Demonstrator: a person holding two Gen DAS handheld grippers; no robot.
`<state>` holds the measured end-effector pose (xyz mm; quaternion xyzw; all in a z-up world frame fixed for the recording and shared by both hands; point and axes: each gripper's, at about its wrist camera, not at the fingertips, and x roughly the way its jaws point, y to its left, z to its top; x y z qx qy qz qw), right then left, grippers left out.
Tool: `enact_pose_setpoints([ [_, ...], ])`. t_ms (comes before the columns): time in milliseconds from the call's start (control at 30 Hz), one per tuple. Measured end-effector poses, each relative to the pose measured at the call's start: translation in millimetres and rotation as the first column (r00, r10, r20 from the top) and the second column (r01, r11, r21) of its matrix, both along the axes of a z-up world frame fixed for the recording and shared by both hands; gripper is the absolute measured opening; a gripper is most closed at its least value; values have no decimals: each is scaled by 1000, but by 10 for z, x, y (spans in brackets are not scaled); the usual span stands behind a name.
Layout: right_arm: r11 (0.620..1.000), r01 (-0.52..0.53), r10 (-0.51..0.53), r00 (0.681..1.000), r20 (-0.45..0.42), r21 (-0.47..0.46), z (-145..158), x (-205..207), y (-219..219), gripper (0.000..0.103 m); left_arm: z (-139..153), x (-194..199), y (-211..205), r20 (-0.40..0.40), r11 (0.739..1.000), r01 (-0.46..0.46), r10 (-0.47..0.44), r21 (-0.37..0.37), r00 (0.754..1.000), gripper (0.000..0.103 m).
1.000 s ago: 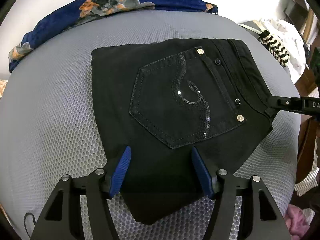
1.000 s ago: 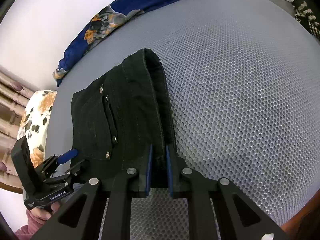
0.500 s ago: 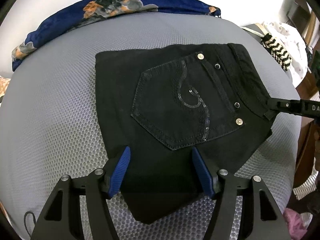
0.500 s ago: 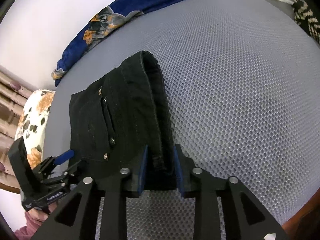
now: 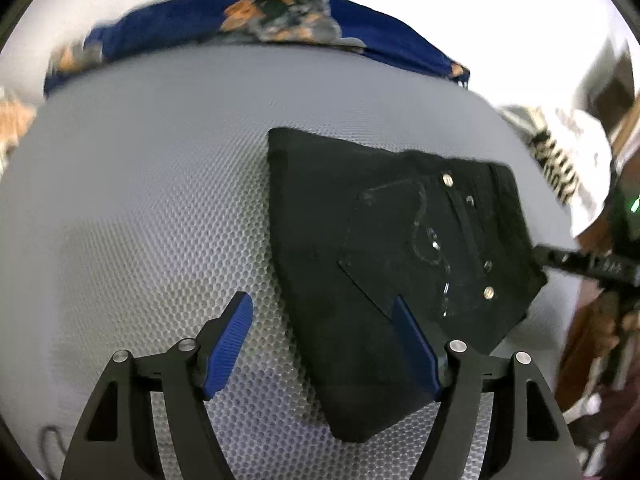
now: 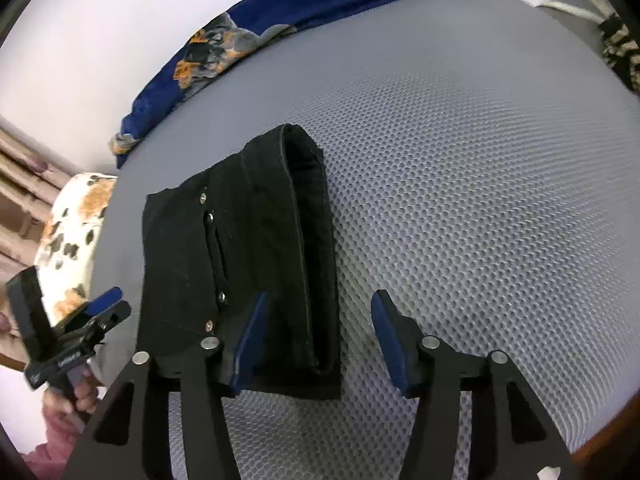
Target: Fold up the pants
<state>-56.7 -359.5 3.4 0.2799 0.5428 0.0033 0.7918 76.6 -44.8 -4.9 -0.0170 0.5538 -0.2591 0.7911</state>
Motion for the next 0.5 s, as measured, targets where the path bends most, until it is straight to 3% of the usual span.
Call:
enact_pose_setpoints([
  [267,969,-24,27,1000,-9,245,-354,90,-291,61,-247,224,215,-192,978,-75,37,-196,981,72],
  [500,940,-68,67,998,12,335,-473,175,-378,61,-439,325,124,-301,967,-100,25,-237,953,72],
])
